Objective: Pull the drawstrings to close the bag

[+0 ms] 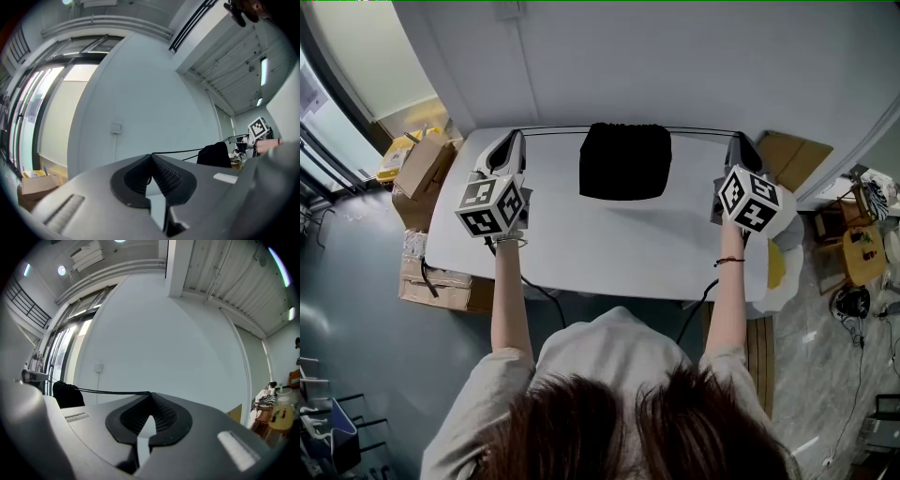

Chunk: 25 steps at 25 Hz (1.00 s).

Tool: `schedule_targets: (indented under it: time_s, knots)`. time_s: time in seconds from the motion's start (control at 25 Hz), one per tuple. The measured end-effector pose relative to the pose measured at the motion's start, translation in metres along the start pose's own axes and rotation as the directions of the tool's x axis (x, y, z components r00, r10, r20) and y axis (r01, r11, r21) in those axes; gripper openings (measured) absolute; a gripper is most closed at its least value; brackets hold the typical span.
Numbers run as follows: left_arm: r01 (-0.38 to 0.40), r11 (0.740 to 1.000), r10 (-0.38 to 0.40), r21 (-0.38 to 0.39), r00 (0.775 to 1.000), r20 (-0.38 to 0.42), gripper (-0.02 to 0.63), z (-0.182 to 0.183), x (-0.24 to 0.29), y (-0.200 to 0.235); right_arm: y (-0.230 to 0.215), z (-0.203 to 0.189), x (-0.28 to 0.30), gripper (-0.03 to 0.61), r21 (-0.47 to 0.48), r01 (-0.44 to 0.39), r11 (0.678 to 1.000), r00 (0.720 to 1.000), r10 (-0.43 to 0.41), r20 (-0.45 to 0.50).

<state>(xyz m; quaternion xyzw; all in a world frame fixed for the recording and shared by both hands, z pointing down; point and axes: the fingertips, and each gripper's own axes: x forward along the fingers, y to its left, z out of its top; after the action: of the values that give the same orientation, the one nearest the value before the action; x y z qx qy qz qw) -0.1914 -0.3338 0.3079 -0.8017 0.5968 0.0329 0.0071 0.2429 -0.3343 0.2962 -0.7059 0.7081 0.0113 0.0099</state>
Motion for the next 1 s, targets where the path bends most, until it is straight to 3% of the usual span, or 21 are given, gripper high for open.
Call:
schedule_targets:
  time_s: [0.56,1.0]
  knots:
    - [-0.017,1.000,0.018,-0.023,0.999,0.035,0.002,0.012,-0.004,0.004,-0.005,0.016,0.003,0.012,-0.023,-0.007,1.000,1.000,0.007,0.024]
    - [-0.059,0.998,0.060,-0.034,0.998,0.033,0.002,0.012,-0.009,0.014,-0.011,0.010,0.003,0.012,0.036,0.007,0.999,1.000,-0.008,0.024]
